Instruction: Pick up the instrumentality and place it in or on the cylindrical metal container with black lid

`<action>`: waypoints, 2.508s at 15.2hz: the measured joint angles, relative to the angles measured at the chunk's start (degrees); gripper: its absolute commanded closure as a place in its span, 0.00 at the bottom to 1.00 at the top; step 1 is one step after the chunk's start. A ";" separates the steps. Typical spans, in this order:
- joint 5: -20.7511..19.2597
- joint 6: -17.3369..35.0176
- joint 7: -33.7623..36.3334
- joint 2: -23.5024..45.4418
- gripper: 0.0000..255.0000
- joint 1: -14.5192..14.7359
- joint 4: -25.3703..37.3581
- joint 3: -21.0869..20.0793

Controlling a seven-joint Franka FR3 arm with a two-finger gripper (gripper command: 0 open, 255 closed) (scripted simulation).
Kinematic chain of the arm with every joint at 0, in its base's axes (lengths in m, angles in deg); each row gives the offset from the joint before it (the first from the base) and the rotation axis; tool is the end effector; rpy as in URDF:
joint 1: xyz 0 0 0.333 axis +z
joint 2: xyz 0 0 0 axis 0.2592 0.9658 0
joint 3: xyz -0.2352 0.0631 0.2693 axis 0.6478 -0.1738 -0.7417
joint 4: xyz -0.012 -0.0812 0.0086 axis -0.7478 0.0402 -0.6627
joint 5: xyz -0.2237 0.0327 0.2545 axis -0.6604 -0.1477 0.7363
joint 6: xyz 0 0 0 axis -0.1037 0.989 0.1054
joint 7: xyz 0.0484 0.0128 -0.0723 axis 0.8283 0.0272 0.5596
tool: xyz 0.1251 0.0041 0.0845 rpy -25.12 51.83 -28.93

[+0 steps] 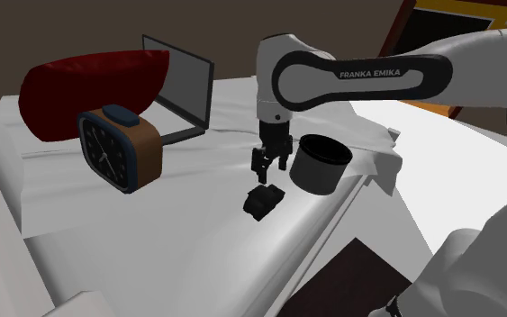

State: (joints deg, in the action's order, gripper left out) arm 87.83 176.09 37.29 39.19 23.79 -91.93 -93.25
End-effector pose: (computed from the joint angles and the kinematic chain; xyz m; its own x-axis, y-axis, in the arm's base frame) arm 0.4232 0.1653 0.5113 0.9619 0.1504 -0.2284 0.1655 -0.9850 0.0481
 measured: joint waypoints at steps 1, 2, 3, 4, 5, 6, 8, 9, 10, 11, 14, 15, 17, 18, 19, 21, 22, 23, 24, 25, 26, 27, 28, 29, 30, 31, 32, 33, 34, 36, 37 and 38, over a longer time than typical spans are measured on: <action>-0.14 -0.43 0.54 2.52 0.00 0.51 2.05 -0.57; -0.14 -0.29 0.80 3.52 0.00 0.84 2.33 -0.91; -0.16 0.17 0.95 4.21 0.00 1.01 2.25 -1.08; -0.12 0.65 0.98 4.25 0.00 1.07 1.67 -1.14; -0.10 1.40 1.09 4.39 0.00 1.16 1.00 -1.23; -0.09 1.97 1.15 4.49 0.00 1.21 0.49 -1.27; -0.04 3.42 1.05 4.27 0.00 1.18 -1.20 -1.25; -0.10 4.42 1.07 4.53 0.00 1.18 -1.96 -1.24; -0.06 5.00 1.11 4.41 0.00 1.21 -2.67 -1.28; -0.06 5.26 1.07 4.38 0.00 1.20 -2.95 -1.26; -0.04 5.48 1.07 4.28 0.00 1.20 -3.24 -1.27; -0.04 5.49 1.06 4.28 0.00 1.20 -3.25 -1.26; -0.04 5.49 1.06 4.28 1.00 1.20 -3.25 -1.26; -0.07 5.46 1.06 4.25 1.00 1.17 -3.24 -1.24; -0.06 5.49 1.06 4.24 1.00 1.17 -3.22 -1.23; -0.06 5.51 1.06 4.24 1.00 1.17 -3.20 -1.23; -0.05 5.52 1.07 4.23 1.00 1.17 -3.21 -1.24; -0.05 5.51 1.08 4.23 1.00 1.18 -3.19 -1.24; -0.05 5.50 1.08 4.22 1.00 1.18 -3.19 -1.24; -0.05 5.49 1.09 4.23 1.00 1.19 -3.18 -1.25; -0.05 5.47 1.10 4.26 1.00 1.19 -3.15 -1.25; -0.05 5.51 1.08 4.24 1.00 1.19 -3.17 -1.25; -0.02 5.16 1.03 4.13 1.00 1.18 -3.01 -1.24; 0.00 4.53 1.04 4.09 1.00 1.19 -2.45 -1.25; 0.05 4.00 1.11 3.95 1.00 1.23 -2.06 -1.29; 0.05 3.31 1.02 3.87 1.00 1.19 -1.46 -1.25; 0.10 2.47 0.98 3.62 1.00 1.17 -0.86 -1.23; 0.11 1.77 0.92 3.45 1.00 1.14 -0.33 -1.20; 0.15 1.12 0.85 3.22 1.00 1.10 0.09 -1.17; 0.26 -0.34 0.88 2.81 1.00 1.13 1.15 -1.20; 0.21 -1.16 0.92 3.05 1.00 1.13 2.22 -1.20; 0.22 -1.80 0.84 2.86 1.00 1.09 2.66 -1.16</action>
State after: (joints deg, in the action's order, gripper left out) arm 88.06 174.29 38.12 42.06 24.88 -89.27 -94.42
